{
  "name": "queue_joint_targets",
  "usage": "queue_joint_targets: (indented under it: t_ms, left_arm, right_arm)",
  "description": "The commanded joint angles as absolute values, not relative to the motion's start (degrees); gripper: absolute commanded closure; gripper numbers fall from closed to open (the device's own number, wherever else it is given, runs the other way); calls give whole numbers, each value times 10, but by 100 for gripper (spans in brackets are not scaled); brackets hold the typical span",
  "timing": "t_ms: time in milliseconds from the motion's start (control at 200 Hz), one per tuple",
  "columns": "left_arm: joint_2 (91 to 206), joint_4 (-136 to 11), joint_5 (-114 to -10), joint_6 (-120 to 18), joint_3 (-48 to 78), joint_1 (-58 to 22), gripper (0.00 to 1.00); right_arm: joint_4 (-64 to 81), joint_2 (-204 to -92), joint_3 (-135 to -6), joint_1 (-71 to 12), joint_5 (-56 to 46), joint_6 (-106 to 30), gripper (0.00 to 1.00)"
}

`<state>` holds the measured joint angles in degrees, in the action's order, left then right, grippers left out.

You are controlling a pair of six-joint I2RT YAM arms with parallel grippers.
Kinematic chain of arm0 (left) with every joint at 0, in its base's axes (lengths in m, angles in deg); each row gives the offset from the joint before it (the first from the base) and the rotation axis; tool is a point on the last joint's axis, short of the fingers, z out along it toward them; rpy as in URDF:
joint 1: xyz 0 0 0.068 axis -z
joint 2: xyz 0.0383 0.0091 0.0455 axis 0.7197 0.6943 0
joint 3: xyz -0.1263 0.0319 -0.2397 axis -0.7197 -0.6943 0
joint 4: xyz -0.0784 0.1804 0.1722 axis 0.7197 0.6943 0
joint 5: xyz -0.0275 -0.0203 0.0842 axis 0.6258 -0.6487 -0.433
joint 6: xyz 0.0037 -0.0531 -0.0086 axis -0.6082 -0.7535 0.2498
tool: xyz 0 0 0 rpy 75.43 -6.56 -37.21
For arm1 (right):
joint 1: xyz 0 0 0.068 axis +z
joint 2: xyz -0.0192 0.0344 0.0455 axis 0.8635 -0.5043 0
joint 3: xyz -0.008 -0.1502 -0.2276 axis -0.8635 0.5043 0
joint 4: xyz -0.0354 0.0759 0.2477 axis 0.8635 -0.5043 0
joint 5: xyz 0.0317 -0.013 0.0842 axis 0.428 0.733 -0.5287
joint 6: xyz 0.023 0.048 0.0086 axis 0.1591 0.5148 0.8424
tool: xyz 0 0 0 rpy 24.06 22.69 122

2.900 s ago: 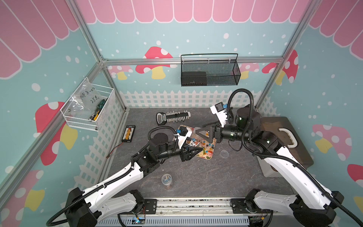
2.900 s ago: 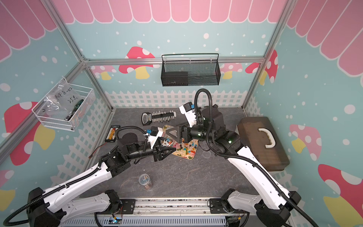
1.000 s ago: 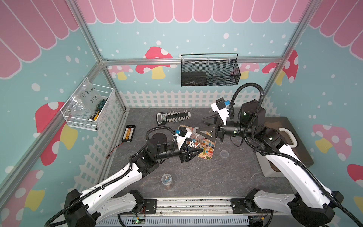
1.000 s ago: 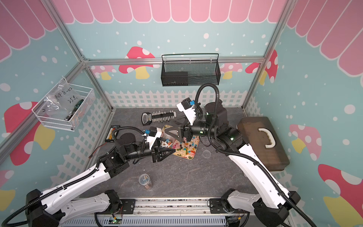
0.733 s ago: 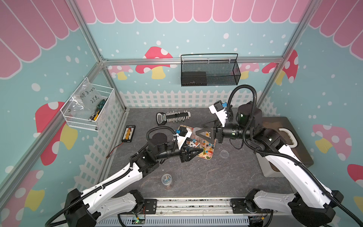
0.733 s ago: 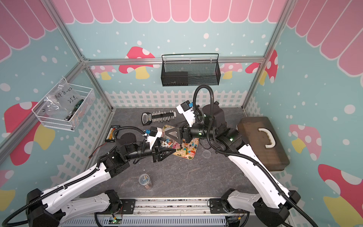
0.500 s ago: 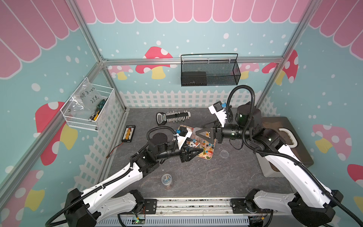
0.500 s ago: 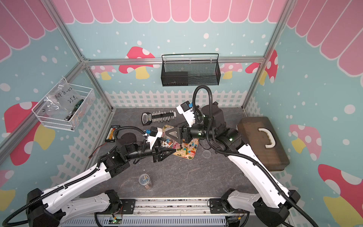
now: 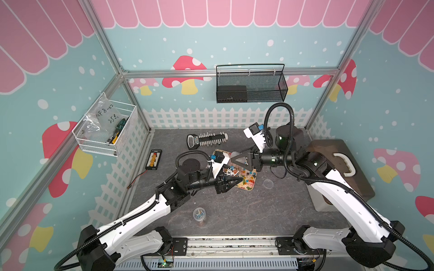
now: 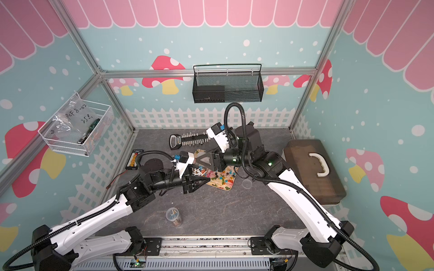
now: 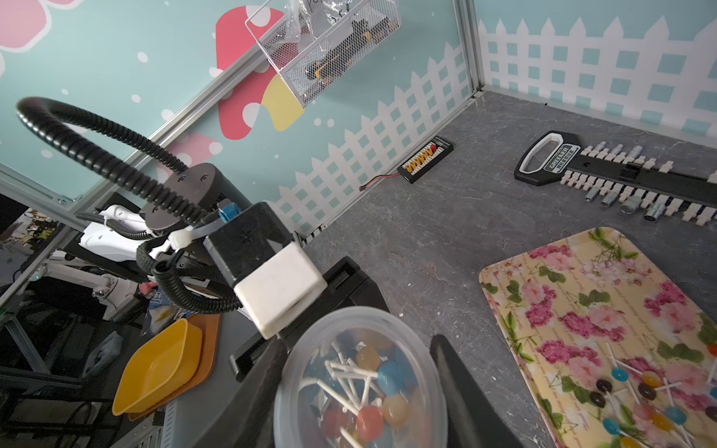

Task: Pour the candies out of the jar
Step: Unscrew the lid from the jar.

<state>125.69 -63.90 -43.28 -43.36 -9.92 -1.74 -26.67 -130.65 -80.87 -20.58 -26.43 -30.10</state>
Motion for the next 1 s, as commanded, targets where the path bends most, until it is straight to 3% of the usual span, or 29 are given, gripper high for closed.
queue_joint_targets:
  t_ms: [0,95,260,375,455,730,765,911,996]
  left_arm:
    - [1253,-640,-428,-431,-99,-18,53]
    - [1253,-638,-421,-433,-96,-18,53]
    - [1256,-644,-394,-444,-88,-18,53]
    - [1266,-659,-356,-464,-81,-18,53]
    - [1270,-657,-346,-466,-78,-17,53]
    - [1266,-661,-363,-460,-84,-17,53]
    - [1265,-661,-365,-459,-84,-17,53]
    - [1265,-665,-375,-457,-86,-17,53]
    - [1264,-666,-380,-454,-89,-17,53]
  right_arm:
    - [-268,-1304,-827,-203,-265,-348,57]
    - [-270,-1306,-842,-210,-288,-404,60]
    - [-242,-1319,-872,-230,-429,-518,62]
    - [-232,-1316,-871,-232,-577,-632,51]
    - [-225,-1324,-877,-232,-574,-634,57]
    - [-252,-1328,-871,-232,-544,-641,55]
    - [-253,-1326,-870,-233,-539,-640,52]
    - [-255,-1314,-865,-232,-506,-632,23]
    - [-250,-1306,-863,-232,-500,-617,18]
